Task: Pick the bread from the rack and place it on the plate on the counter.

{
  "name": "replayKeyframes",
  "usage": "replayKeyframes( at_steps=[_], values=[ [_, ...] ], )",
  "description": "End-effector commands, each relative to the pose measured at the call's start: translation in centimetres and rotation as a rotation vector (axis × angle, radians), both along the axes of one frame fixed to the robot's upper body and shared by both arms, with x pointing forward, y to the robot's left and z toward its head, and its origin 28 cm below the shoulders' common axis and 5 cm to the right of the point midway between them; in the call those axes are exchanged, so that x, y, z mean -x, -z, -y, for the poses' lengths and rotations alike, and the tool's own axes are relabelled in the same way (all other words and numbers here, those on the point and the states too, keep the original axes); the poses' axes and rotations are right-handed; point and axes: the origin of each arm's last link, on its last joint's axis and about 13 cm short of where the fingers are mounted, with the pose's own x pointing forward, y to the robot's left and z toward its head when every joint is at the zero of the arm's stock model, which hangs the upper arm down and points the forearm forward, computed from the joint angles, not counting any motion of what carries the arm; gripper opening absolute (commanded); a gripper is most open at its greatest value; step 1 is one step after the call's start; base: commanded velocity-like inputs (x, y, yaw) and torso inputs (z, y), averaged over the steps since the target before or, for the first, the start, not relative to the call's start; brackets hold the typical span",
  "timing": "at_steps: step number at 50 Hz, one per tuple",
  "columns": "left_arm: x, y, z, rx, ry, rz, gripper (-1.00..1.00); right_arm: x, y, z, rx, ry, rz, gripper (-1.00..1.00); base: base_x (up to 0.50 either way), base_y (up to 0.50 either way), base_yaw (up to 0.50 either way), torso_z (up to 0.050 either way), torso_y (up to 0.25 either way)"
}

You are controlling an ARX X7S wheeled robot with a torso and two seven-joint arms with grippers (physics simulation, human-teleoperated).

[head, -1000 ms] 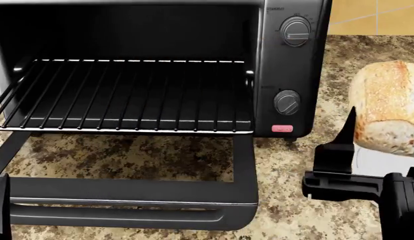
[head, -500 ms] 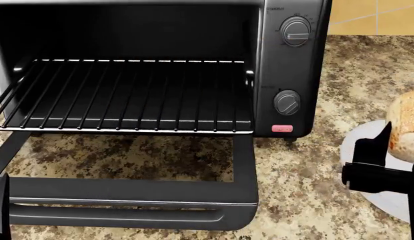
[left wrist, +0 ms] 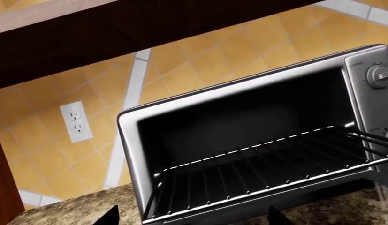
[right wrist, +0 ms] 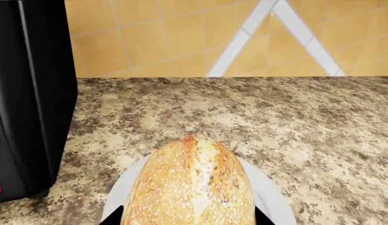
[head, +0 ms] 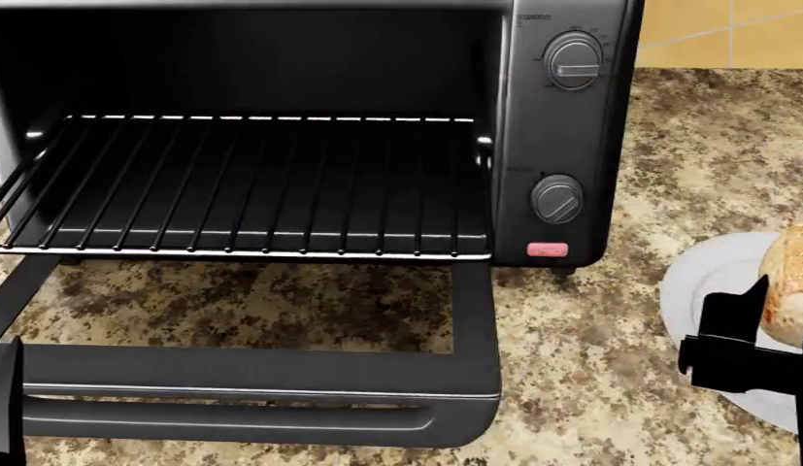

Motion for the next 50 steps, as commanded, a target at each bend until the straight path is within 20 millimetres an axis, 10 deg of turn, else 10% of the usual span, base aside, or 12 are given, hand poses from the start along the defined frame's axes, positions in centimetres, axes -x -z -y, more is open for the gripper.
replayKeyframes(
  at_steps=[1,35,36,50],
  values=[
    [-0.1,-0.2,0.1,-0.006,0.002,-0.002,1.0,-1.5,0.8,0.5,0.012,-0.004,-0.04,-1.0,0.0,0.0,0.0,0.0,0.0],
    [-0.2,0.2,0.4,-0.013,-0.002,-0.022,1.0,-5.1,1.6,1.7,-0.008,0.017,-0.093,-1.0,0.0,0.0,0.0,0.0,0.0],
    [-0.2,0.2,0.4,-0.013,-0.004,-0.022,1.0,-5.1,1.6,1.7,-0.005,0.018,-0.091,1.0,0.0,0.0,0.0,0.0,0.0],
    [-0.2,0.6,0.3,-0.005,-0.001,-0.031,1.0,-2.3,0.1,1.1,0.026,0.003,0.013,1.0,0.0,0.0,0.0,0.0,0.0]
  ],
)
